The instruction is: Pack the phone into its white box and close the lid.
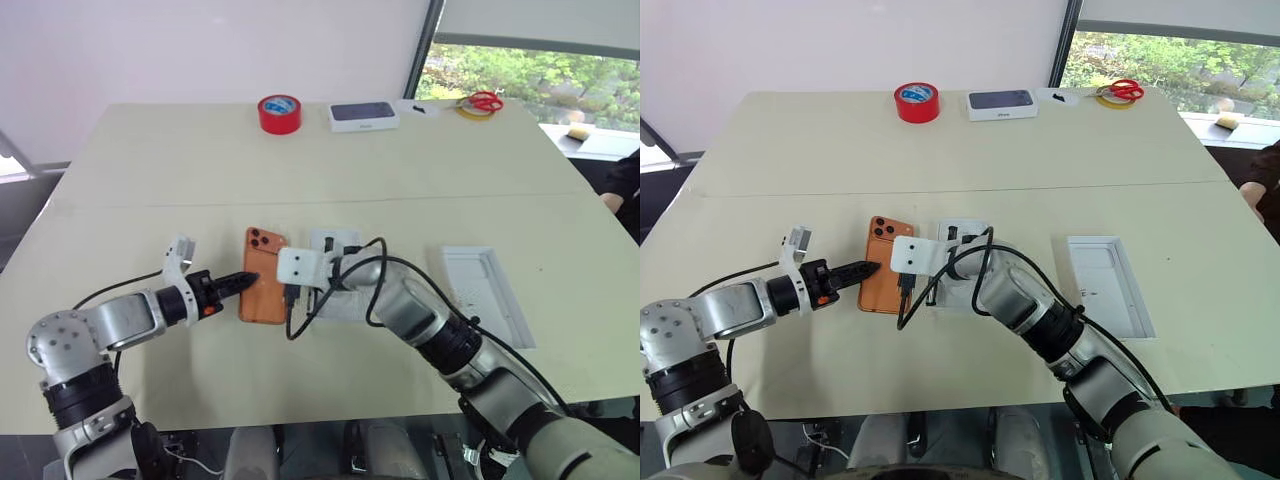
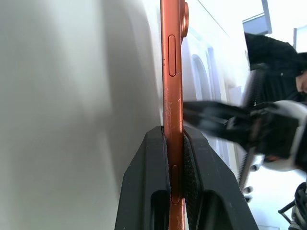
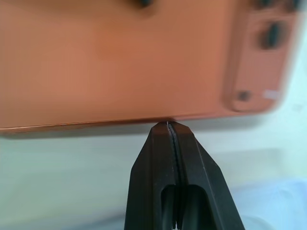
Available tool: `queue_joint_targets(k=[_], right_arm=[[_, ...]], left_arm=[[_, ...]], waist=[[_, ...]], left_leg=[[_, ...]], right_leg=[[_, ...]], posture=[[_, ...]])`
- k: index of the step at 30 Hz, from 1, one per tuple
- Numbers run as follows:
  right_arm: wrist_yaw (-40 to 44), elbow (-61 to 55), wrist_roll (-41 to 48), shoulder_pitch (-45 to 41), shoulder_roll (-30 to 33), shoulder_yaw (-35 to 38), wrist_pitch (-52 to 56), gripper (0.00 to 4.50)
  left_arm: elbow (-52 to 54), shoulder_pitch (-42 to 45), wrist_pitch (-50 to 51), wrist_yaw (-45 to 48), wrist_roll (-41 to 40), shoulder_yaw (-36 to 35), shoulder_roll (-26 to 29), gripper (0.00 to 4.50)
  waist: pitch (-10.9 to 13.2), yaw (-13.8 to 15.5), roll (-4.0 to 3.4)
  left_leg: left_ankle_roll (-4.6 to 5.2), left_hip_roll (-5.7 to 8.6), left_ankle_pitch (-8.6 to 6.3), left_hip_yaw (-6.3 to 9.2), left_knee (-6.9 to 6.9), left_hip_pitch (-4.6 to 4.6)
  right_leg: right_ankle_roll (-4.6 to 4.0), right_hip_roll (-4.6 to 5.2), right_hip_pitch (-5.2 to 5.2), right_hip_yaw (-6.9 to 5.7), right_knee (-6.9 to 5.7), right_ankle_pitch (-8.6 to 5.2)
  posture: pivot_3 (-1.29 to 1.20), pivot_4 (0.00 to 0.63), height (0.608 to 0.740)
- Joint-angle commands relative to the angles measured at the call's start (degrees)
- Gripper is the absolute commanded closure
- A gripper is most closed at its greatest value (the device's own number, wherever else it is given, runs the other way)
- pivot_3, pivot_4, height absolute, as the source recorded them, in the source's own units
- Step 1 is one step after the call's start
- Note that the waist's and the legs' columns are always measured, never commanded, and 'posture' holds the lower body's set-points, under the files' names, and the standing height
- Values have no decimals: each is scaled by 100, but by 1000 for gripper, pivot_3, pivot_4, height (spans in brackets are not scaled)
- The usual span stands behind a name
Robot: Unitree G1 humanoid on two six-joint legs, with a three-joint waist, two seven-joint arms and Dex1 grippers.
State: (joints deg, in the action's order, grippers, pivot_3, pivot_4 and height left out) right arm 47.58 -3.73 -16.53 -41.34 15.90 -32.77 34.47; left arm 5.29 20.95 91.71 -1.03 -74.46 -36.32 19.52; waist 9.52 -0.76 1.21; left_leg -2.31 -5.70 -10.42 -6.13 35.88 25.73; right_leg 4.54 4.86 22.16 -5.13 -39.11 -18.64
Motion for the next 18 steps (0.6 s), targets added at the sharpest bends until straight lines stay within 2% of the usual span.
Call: queue_joint_targets(k=[1, 6, 8, 11, 14, 18], right_arm=[[11, -814, 242, -52, 112, 525, 97, 4500], [228, -2006, 1207, 719, 574, 1783, -19, 4500], [626, -2362, 1851, 1082, 861, 2217, 443, 4500], [864, -2485, 2451, 1704, 1356, 2908, 568, 4500], [787, -2392, 2542, 2284, 1882, 3387, 454, 4500], [594, -2464, 2666, 2559, 2154, 3605, 415, 4500]], left_arm=[[-65, 70, -172, -411, -442, -60, -153, 4482], [-91, 279, -958, -1256, -1659, 259, -412, 4482], [-1, 279, -1271, -1574, -2004, 602, -526, 4482], [75, 297, -1722, -1985, -2344, 1242, -795, 4482], [172, 335, -2031, -2172, -2044, 1881, -1079, 4482], [26, 304, -2278, -2156, -1844, 2262, -1065, 4482]], waist=[[1, 21, 1], [9, 110, 16], [10, 154, 16], [10, 146, 16], [11, 154, 19], [14, 75, 12]], left_leg=[[0, 1, 0, 0, 0, 0], [3, 6, -2, 7, 5, 15], [6, 7, -3, 6, 7, 24], [9, 10, -5, 5, 9, 23], [11, 12, -4, 5, 12, 25], [11, 7, -4, 2, 8, 20]], right_leg=[[0, 2, 0, 0, 1, 0], [1, 10, 3, -2, 5, 0], [1, 10, 7, -2, 8, 0], [0, 12, 4, -2, 11, 1], [1, 11, 4, -2, 11, 1], [0, 0, 10, 2, 11, 1]], posture=[[0, 150, 730], [0, 150, 730], [0, 150, 730], [0, 150, 730], [0, 150, 730], [0, 150, 730]])
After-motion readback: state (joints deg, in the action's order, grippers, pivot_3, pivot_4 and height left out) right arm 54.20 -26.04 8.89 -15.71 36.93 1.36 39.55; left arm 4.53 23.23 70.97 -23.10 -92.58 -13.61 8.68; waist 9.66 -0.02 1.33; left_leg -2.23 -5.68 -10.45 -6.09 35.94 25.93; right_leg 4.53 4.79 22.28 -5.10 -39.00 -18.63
